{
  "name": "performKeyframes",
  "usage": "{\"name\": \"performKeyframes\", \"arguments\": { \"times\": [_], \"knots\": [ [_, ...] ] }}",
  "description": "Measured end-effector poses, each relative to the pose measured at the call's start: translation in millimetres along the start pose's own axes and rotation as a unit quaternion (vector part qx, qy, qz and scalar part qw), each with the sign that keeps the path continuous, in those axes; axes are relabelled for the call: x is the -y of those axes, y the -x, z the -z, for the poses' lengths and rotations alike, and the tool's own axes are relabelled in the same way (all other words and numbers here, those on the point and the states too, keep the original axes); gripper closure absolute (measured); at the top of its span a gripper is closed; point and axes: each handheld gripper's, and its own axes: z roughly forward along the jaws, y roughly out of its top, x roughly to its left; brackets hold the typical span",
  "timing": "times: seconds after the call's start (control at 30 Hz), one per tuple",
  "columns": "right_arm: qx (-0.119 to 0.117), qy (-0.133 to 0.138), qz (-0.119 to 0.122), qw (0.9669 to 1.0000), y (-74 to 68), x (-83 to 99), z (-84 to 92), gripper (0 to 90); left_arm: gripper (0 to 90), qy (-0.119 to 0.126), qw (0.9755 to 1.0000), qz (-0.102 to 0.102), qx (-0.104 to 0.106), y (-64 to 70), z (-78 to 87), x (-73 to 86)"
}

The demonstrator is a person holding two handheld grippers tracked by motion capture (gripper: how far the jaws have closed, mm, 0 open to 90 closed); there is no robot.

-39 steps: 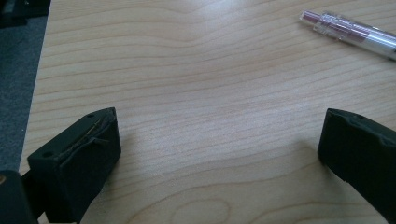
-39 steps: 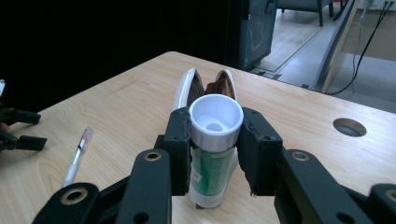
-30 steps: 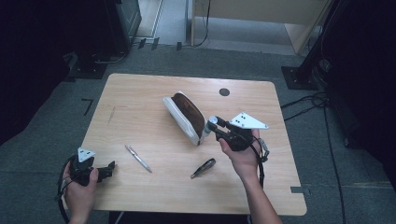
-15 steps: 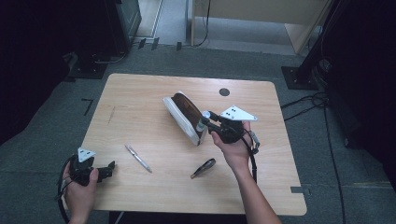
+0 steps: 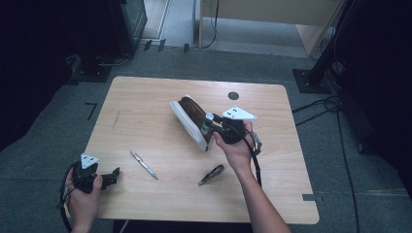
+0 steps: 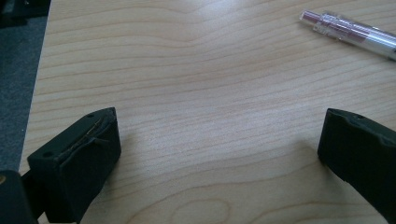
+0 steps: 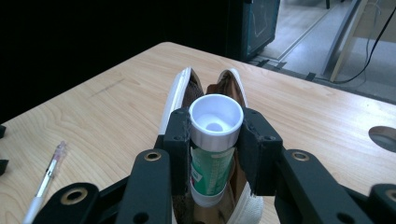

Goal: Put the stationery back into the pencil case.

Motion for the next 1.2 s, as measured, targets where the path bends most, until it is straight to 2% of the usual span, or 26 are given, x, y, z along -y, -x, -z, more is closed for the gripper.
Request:
{"name": "performKeyframes", "arguments": {
  "times": [0.7,0.97,1.2],
  "knots": [
    [-0.010,-0.056,-0.015,0.9983,7.1,10.0,-25.3,66.2,0.0,0.000,1.0000,0.001,0.000,0.1,-0.1,0.0],
    [-0.007,-0.061,-0.013,0.9980,6.4,9.4,-31.1,65.6,0.0,0.000,1.0000,0.001,0.000,0.1,0.0,0.0],
    [-0.005,-0.052,-0.011,0.9986,5.6,6.8,-31.1,66.8,0.0,0.002,1.0000,0.002,0.001,0.4,-0.3,0.0]
  ]
}}
